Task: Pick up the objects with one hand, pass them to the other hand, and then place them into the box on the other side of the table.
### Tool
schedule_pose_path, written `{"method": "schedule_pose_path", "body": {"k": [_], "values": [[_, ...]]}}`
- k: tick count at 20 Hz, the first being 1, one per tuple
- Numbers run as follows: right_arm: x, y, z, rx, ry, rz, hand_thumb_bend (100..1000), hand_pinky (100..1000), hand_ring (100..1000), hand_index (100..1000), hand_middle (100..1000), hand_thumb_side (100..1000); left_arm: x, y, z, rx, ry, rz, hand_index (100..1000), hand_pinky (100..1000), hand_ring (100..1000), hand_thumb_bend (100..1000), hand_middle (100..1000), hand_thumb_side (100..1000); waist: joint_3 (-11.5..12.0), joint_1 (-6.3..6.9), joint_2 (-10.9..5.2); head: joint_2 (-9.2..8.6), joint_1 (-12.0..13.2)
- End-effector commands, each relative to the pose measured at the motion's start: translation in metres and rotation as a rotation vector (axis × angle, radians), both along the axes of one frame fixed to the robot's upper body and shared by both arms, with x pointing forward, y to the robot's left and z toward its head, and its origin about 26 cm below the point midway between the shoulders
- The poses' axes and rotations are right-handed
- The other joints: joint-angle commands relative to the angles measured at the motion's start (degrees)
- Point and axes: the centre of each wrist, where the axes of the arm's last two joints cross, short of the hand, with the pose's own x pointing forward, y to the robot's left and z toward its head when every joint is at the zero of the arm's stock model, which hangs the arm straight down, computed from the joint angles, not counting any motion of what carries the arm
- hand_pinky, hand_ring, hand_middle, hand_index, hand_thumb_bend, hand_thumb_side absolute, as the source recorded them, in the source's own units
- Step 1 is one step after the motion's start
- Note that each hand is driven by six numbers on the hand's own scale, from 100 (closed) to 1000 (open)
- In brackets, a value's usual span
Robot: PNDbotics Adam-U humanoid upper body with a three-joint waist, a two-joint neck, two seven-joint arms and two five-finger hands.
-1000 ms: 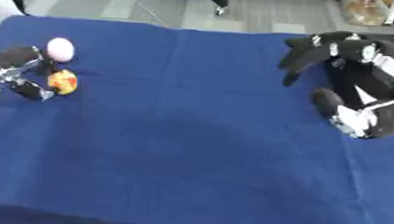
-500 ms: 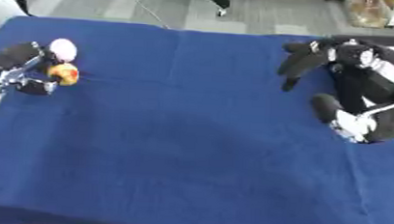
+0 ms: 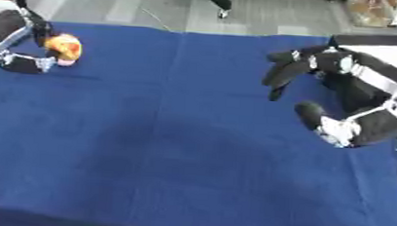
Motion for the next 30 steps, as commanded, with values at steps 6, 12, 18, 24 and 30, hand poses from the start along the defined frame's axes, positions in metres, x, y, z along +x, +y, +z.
{"method": "schedule_pose_path", "body": {"k": [6, 12, 18, 24, 30], "values": [[-0.001, 0.034, 0.002, -0.074, 0.021, 0.244, 100, 1000, 594, 816, 633, 444, -0.054, -0.065, 0.062, 0.02, -0.122, -0.357, 390, 687, 475, 100, 360, 109, 0.08, 0.05, -1.47, 0.13, -1.75], [0.0, 0.065, 0.002, -0.098, 0.328, 0.351, 100, 1000, 573, 836, 610, 501, -0.085, -0.097, 0.075, 0.071, -0.129, -0.536, 397, 692, 478, 100, 365, 110, 0.06, 0.2, -1.53, -0.02, -4.39], [0.008, 0.081, -0.002, -0.173, 0.574, 0.381, 100, 1000, 574, 850, 611, 650, -0.102, -0.112, 0.08, 0.107, -0.104, -0.627, 402, 695, 481, 100, 369, 114, 0.27, 0.19, -1.72, -0.31, -6.84], [0.026, 0.083, -0.023, -0.268, 0.762, 0.288, 100, 1000, 578, 864, 614, 980, -0.111, -0.122, 0.085, 0.144, -0.093, -0.699, 406, 699, 483, 100, 372, 111, 0.6, 0.1, -1.92, -0.38, -7.6], [0.041, 0.085, -0.034, -0.317, 0.807, 0.193, 100, 1000, 575, 885, 611, 1000, -0.112, -0.128, 0.086, 0.175, -0.08, -0.742, 412, 703, 488, 100, 378, 109, 0.73, 0.16, -2.08, -0.08, -8.01]]}}
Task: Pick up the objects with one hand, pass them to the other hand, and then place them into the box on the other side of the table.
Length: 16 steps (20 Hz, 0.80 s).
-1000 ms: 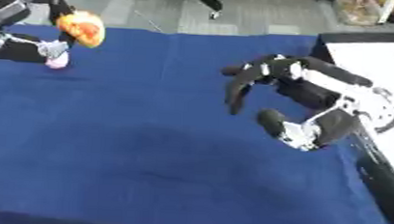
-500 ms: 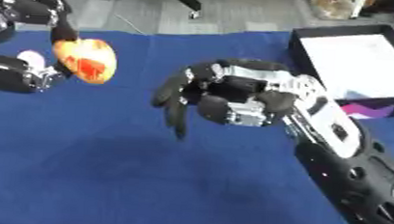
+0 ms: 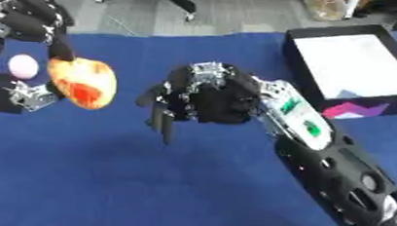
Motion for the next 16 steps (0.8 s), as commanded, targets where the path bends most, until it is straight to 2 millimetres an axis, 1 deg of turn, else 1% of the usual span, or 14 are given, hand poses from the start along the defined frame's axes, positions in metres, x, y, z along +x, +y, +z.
{"method": "schedule_pose_path", "body": {"k": [1, 5, 9, 16], "values": [[0.0059, 0.0021, 0.0067, -0.032, -0.032, -0.02, 100, 1000, 575, 887, 611, 1000, -0.0042, 0.0, 0.0105, 0.039, -0.028, -0.015, 413, 703, 489, 100, 378, 109, 0.1, -0.06, -1.38, 0.05, -0.29], [0.0079, 0.0048, 0.0056, -0.046, -0.054, -0.028, 100, 1000, 575, 905, 611, 1000, -0.0047, -0.0048, 0.0097, 0.085, -0.016, -0.035, 416, 706, 493, 100, 381, 108, 0.06, -0.03, -1.49, 0.18, -0.41], [0.0078, 0.0055, 0.0047, -0.048, -0.056, -0.026, 100, 1000, 576, 913, 611, 1000, -0.0048, -0.0054, 0.0074, 0.122, -0.002, -0.03, 417, 706, 493, 100, 382, 107, -0.05, 0.01, -1.53, 0.26, -0.47], [0.0014, 0.011, 0.0098, -0.031, -0.047, 0.014, 100, 1000, 579, 925, 610, 1000, 0.0001, -0.0048, 0.0014, 0.162, 0.003, -0.013, 419, 706, 494, 100, 386, 104, -0.26, 0.03, -1.58, 0.37, -0.43]]}}
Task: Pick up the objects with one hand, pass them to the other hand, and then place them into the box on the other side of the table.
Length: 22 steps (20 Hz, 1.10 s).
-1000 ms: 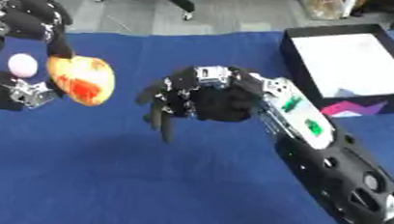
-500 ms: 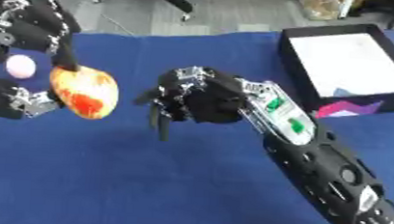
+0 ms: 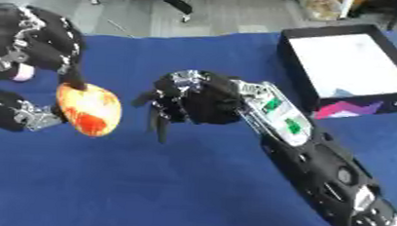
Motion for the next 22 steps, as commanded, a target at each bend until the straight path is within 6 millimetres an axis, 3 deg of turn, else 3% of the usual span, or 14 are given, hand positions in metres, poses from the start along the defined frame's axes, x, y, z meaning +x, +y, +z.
{"method": "schedule_pose_path", "body": {"k": [1, 12, 22], "values": [[-0.004, 0.004, 0.017, 0.017, -0.023, 0.042, 100, 1000, 579, 926, 610, 1000, 0.001, 0.005, 0.006, 0.028, -0.031, 0.018, 418, 706, 494, 100, 385, 104, -0.03, -0.02, -1.23, 0.3, -0.04], [-0.021, 0.014, 0.035, 0.047, -0.011, 0.13, 100, 1000, 580, 930, 609, 1000, 0.007, 0.004, 0.001, 0.037, -0.045, 0.017, 419, 705, 492, 100, 384, 100, -0.07, -0.16, -1.41, 0.38, -0.07], [-0.03, 0.028, 0.03, -0.015, -0.027, 0.162, 100, 1000, 584, 934, 611, 1000, 0.008, -0.002, 0.003, -0.032, -0.099, 0.025, 414, 705, 488, 100, 381, 100, 0.2, -0.37, -1.47, 0.31, -0.28]]}}
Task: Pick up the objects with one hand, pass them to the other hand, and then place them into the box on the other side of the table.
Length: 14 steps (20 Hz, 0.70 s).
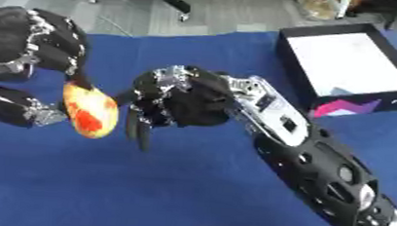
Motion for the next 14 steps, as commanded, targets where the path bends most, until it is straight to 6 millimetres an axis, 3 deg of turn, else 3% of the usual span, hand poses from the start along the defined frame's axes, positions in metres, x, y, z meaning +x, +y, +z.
{"method": "schedule_pose_path", "body": {"k": [1, 14], "values": [[-0.005, 0.006, 0.01, -0.026, -0.04, 0.034, 100, 1000, 585, 937, 613, 1000, -0.001, -0.002, 0.009, -0.017, -0.041, -0.003, 414, 705, 488, 100, 381, 100, 0.12, -0.07, -1.19, -0.1, -0.19], [-0.009, 0.017, 0.008, -0.049, -0.112, 0.048, 100, 1000, 587, 953, 617, 1000, -0.001, -0.009, 0.012, -0.016, -0.041, -0.026, 413, 705, 487, 100, 379, 100, 0.21, -0.1, -1.3, -0.16, -0.37]]}}
